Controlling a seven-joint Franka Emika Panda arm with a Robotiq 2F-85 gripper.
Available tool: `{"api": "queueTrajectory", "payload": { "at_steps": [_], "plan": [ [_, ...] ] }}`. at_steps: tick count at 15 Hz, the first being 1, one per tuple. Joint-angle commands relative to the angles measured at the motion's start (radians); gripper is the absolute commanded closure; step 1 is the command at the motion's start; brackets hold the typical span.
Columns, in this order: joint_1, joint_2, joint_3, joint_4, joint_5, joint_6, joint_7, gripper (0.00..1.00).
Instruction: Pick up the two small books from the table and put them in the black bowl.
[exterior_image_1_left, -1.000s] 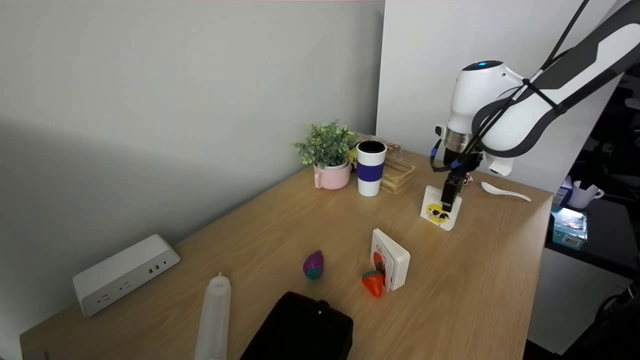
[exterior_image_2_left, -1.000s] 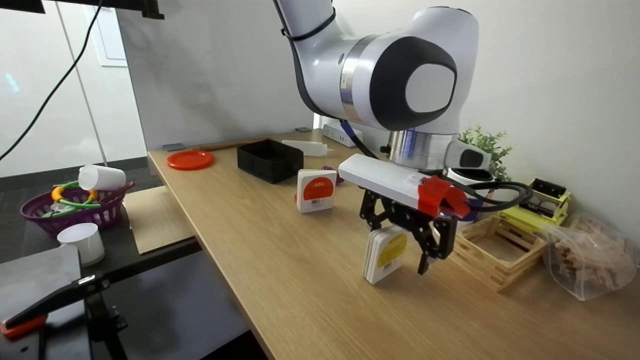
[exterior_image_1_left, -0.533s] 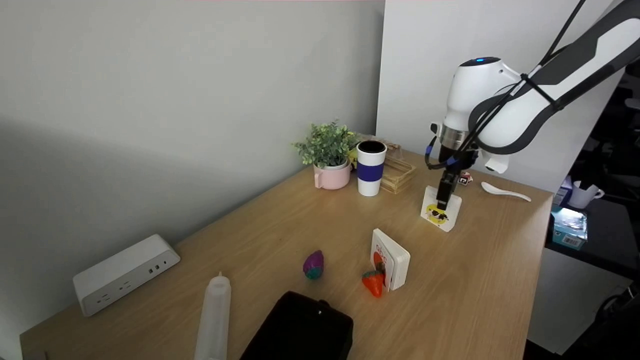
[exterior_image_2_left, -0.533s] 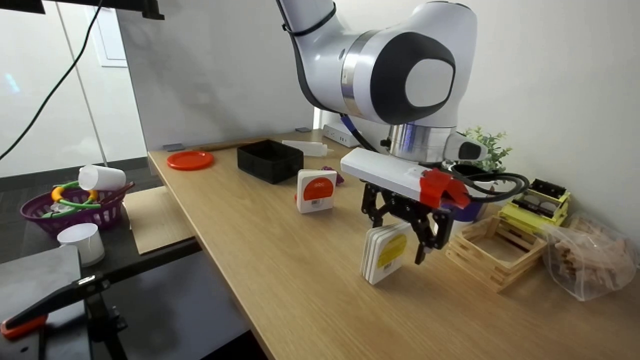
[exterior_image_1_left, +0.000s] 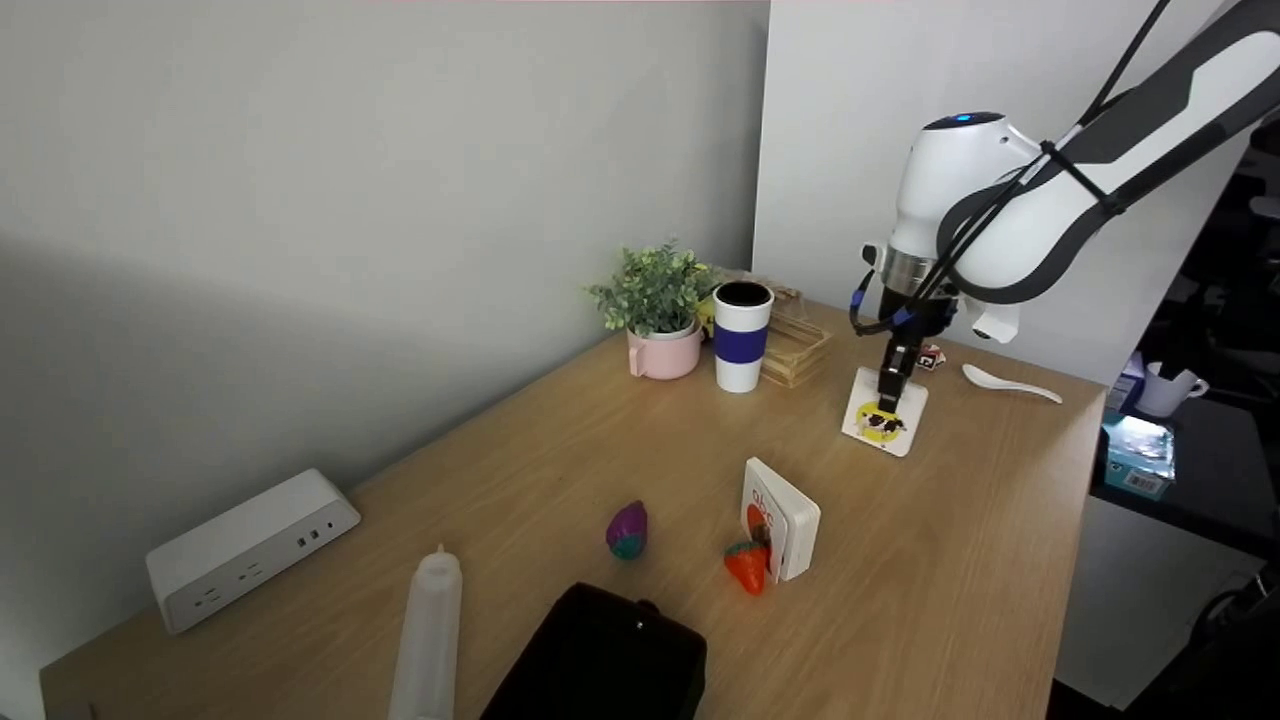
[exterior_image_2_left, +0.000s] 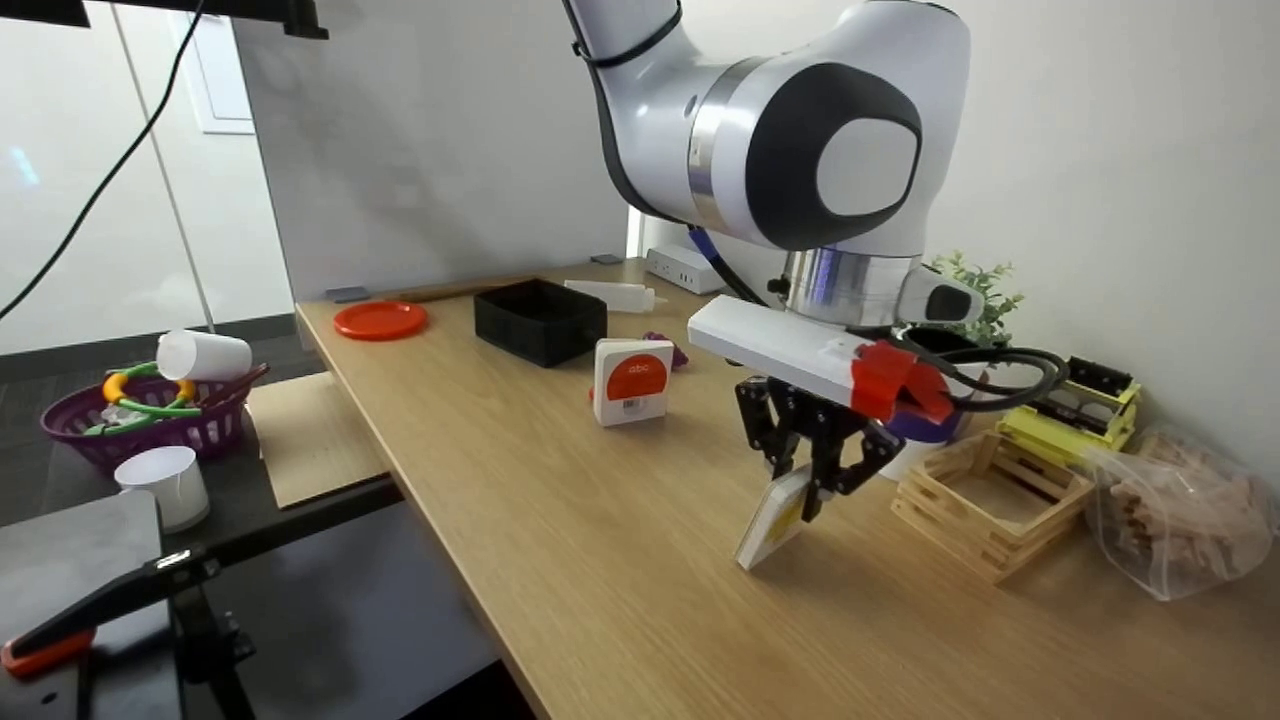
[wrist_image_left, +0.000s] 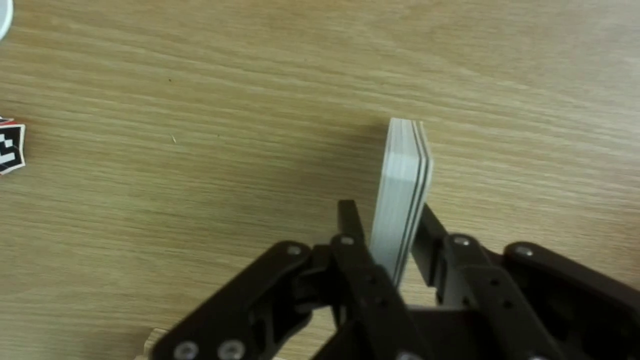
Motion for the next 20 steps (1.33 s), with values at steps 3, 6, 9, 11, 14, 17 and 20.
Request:
{"api": "queueTrajectory", "payload": {
  "at_steps": [3, 6, 9, 11, 14, 17, 20],
  "plan": [
    [0.007, -0.079, 0.003, -0.069, -0.021, 0.005, -0.008, 1.00],
    [0.033, -0.151, -0.011, -0.129, -0.058, 0.019, 0.012, 0.96],
    [0.055, -0.247, -0.008, -0.191, -0.099, 0.016, 0.009, 0.96],
    [0.063, -0.311, 0.008, -0.230, -0.110, 0.010, -0.020, 0.96],
    [0.060, -0.386, 0.066, -0.263, -0.044, -0.059, -0.167, 0.96],
    [0.078, -0.433, 0.102, -0.286, 0.014, -0.154, -0.300, 0.96],
    [0.104, -0.458, 0.116, -0.294, 0.049, -0.224, -0.365, 0.96]
  ]
}}
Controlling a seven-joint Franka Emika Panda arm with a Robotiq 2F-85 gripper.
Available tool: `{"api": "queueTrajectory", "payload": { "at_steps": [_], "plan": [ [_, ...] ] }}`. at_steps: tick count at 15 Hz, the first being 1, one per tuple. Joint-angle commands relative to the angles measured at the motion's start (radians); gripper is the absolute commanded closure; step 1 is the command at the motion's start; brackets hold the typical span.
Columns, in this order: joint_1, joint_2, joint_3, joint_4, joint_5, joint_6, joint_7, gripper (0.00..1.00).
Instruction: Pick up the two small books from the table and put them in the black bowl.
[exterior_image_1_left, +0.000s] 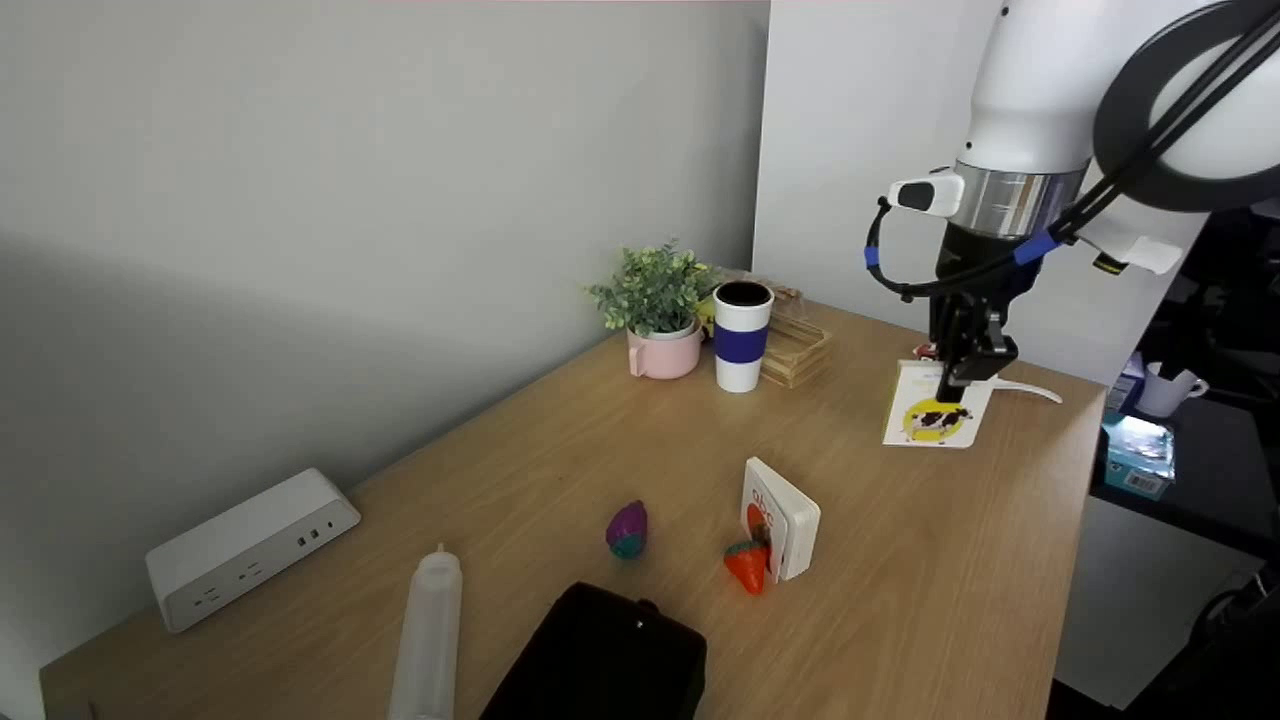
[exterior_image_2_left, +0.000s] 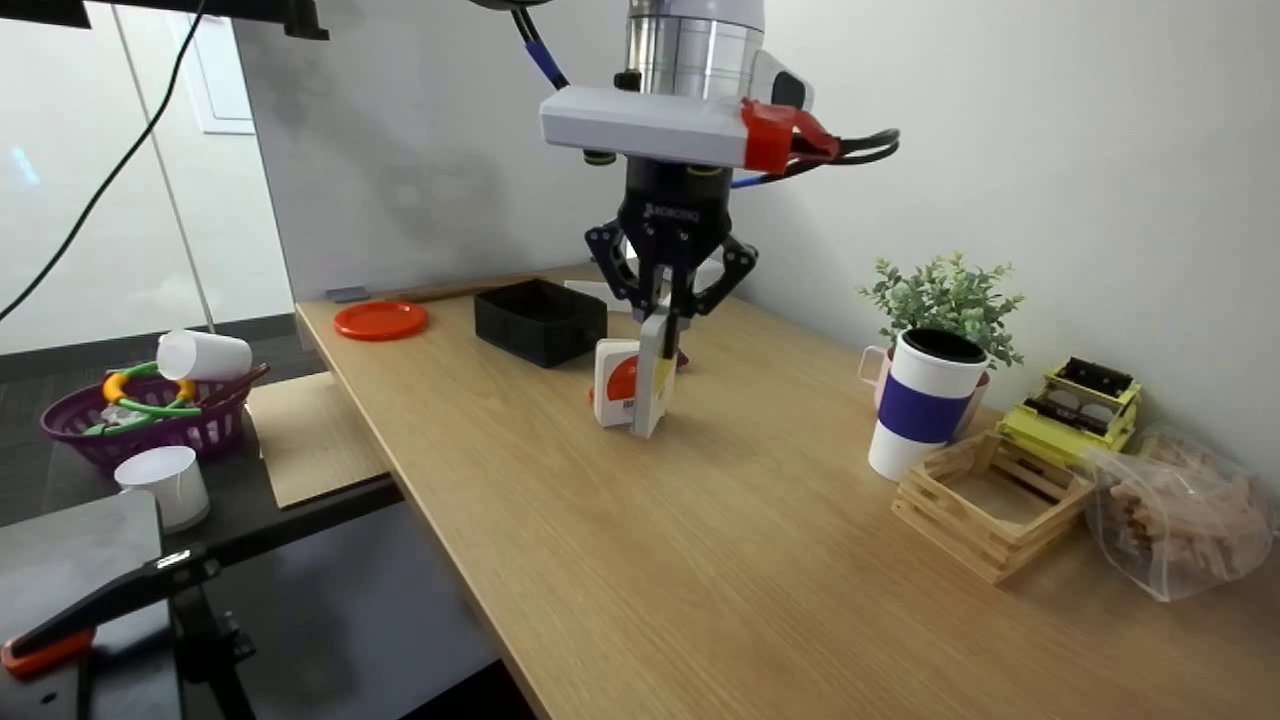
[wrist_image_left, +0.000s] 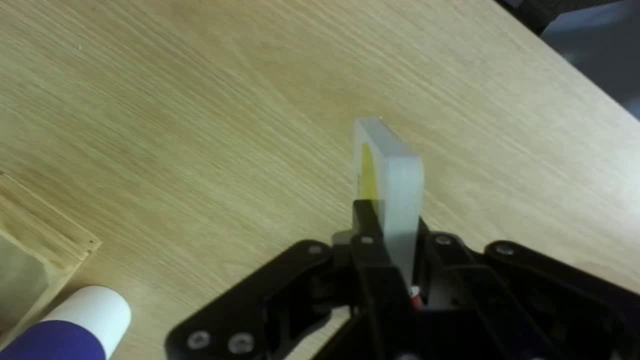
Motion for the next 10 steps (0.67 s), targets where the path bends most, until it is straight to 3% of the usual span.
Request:
{"api": "queueTrajectory", "payload": {
  "at_steps": [1, 5, 10],
  "plan": [
    [0.029, -0.049, 0.010, -0.031, 0.041, -0.071, -0.077, 0.96],
    [0.062, -0.052, 0.013, -0.033, 0.042, -0.102, -0.068, 0.96],
    [0.062, -0.034, 0.036, -0.010, 0.215, -0.135, -0.326, 0.96]
  ]
}}
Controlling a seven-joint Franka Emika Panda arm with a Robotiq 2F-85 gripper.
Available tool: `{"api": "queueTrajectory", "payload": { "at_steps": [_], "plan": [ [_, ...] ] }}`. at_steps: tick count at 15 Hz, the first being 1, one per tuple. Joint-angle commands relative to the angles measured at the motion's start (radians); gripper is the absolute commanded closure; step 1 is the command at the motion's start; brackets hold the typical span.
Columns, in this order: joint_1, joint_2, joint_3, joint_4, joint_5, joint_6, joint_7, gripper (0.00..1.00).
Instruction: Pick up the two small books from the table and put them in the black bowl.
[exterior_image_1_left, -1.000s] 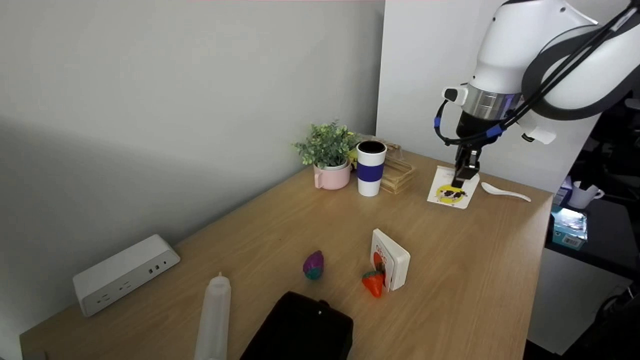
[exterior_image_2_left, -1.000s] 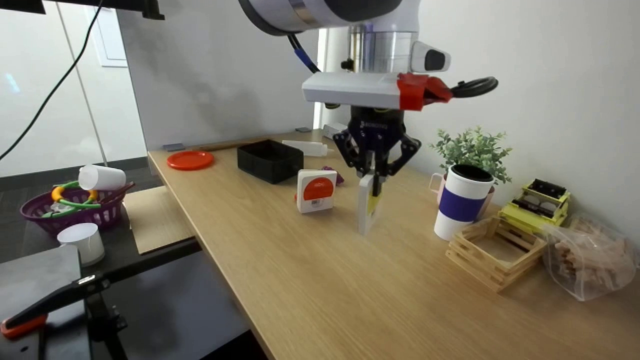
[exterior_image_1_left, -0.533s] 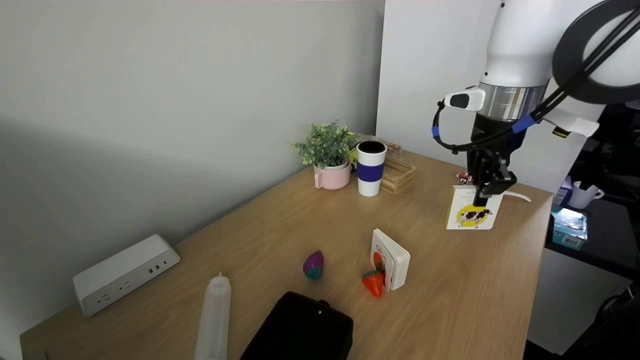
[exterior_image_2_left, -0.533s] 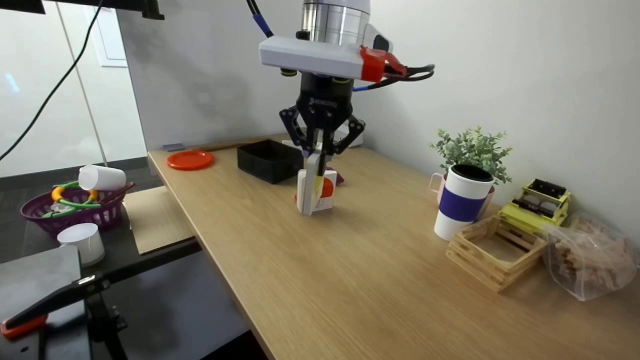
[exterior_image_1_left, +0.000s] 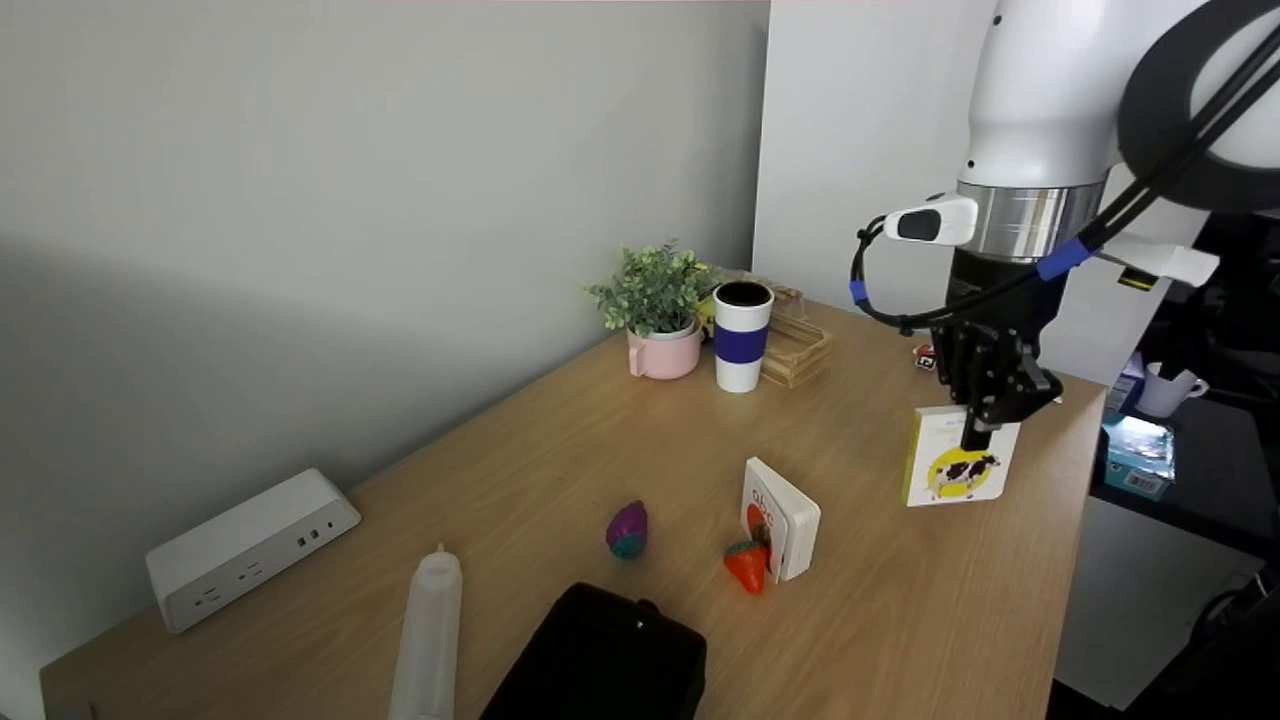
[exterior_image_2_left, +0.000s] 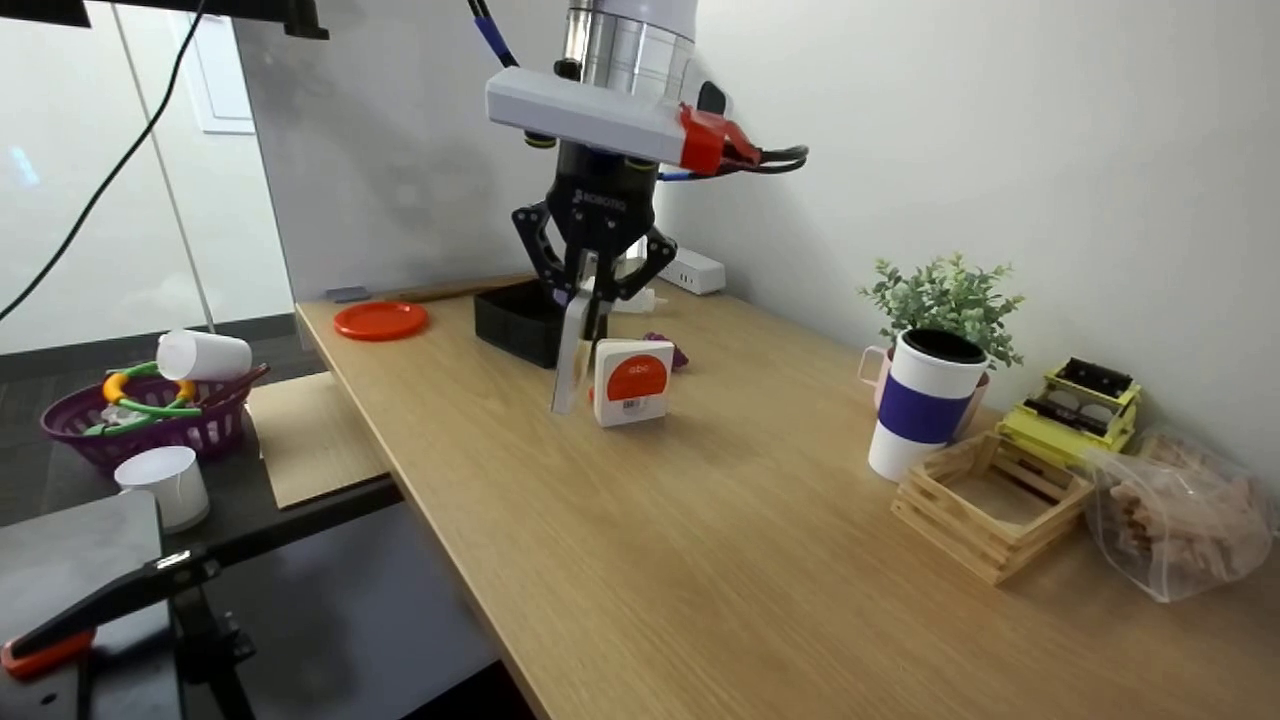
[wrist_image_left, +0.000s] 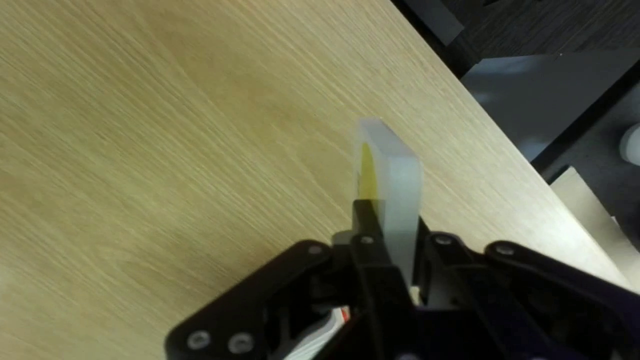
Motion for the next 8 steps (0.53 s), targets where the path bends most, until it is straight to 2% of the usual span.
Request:
{"api": "queueTrajectory", "payload": {
  "at_steps": [1, 3, 4, 5, 8],
  "plan": [
    [-0.007, -0.004, 0.014, 0.013, 0.127, -0.055, -0.220, 0.96],
    [-0.001, 0.021, 0.010, 0.044, 0.127, -0.103, -0.295, 0.96],
    [0.007, 0.004, 0.001, 0.012, 0.106, -0.053, -0.220, 0.96],
    [0.006, 0.006, 0.000, 0.013, 0.106, -0.058, -0.228, 0.86],
    [0.006, 0.006, 0.000, 0.013, 0.106, -0.058, -0.225, 0.86]
  ]
}}
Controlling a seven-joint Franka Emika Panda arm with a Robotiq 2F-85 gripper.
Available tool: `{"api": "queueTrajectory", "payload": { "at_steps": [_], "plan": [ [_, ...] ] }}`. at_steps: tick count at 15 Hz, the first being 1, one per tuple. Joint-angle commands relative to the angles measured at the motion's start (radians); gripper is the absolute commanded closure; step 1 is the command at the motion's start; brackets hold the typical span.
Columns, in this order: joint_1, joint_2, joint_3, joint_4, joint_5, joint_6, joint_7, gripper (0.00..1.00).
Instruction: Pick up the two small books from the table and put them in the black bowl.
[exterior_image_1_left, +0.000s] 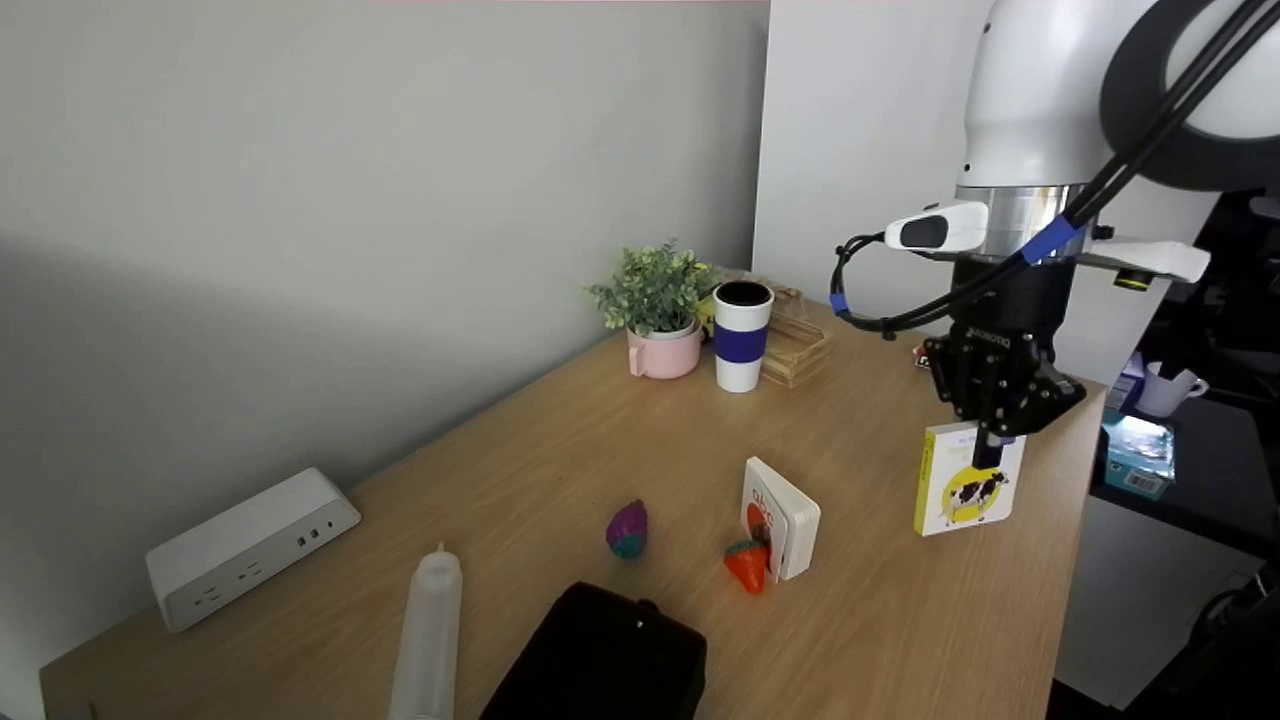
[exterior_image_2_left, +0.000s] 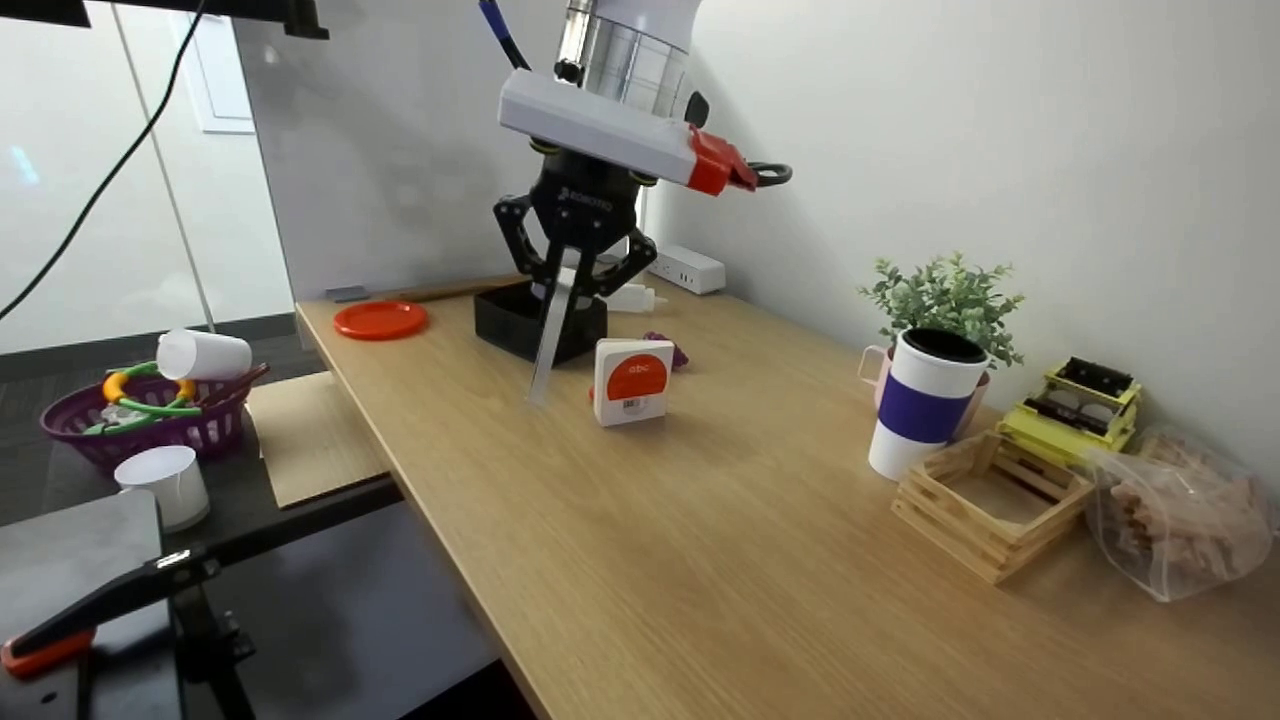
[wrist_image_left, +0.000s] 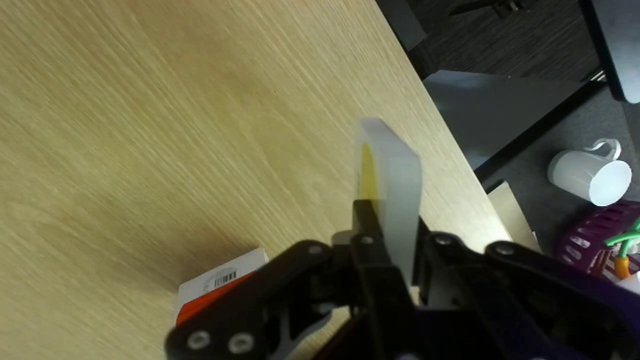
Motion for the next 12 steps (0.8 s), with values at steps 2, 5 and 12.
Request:
{"api": "queueTrajectory", "payload": {
  "at_steps": [2, 5, 12],
  "plan": [
    [0.001, -0.010, -0.020, -0.014, -0.027, 0.004, 0.045, 0.96],
    [-0.003, 0.032, -0.019, 0.009, 0.016, 0.006, 0.008, 0.96],
    [0.029, 0.216, 0.095, 0.219, 0.153, 0.053, -0.199, 0.96]
  ]
}}
